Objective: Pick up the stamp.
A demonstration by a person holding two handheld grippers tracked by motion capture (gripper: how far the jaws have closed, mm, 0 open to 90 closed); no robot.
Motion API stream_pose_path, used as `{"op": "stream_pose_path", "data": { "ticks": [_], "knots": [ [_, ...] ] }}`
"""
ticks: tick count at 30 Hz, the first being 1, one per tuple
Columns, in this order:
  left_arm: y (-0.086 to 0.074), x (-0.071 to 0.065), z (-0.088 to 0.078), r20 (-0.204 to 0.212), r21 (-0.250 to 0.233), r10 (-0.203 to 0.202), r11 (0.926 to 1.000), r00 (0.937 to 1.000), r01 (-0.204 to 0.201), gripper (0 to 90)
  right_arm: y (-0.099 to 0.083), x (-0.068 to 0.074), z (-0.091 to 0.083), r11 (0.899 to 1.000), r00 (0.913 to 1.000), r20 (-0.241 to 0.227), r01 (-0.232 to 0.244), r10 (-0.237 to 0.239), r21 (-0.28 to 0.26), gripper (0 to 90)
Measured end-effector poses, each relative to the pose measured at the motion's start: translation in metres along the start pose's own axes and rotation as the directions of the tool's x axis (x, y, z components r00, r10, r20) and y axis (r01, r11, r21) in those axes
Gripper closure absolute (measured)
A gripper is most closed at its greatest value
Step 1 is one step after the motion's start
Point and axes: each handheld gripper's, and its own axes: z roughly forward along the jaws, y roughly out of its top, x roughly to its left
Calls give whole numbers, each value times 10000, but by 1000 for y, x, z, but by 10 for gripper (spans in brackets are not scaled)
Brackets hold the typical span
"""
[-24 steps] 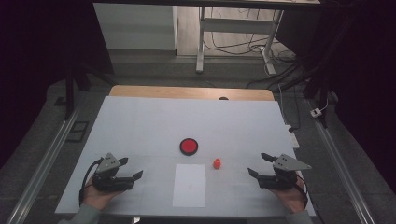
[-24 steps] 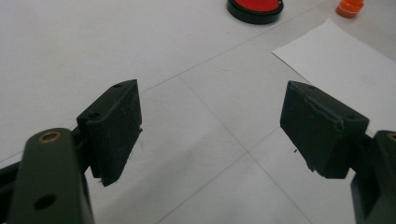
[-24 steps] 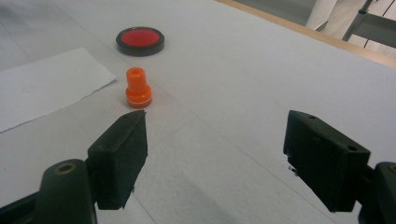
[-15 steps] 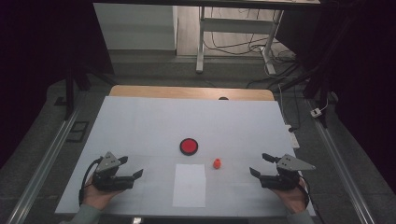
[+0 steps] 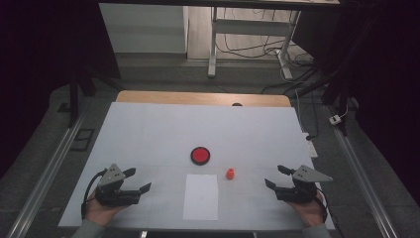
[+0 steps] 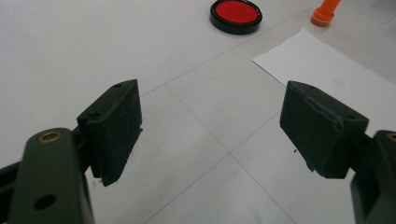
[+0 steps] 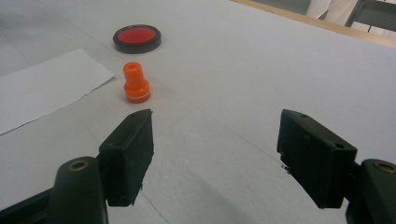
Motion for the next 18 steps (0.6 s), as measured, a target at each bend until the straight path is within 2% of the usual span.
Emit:
{"op": "stream_pose_path", "data": {
  "ticks": [4,7,10,12,18],
  "knots": [
    [1,4,3,215,-1,-67,10000,9997,67,215,0,-3,4,9999,9999,68,-86,85,141,273],
    [4,5,4,208,47,100,9999,9997,-101,215,3,-3,6,10000,9999,153,-66,65,57,277],
    [4,7,4,299,20,-1,10000,9996,0,215,11,-2,7,9999,9998,161,-106,108,-133,279],
    [-2,9,4,329,153,-196,9997,9993,191,215,9,-2,7,9993,9995,60,-304,306,-213,282],
    [-3,9,1,45,126,-198,9997,9998,197,215,4,-3,8,9994,9994,-29,-336,336,-43,287]
  ]
}}
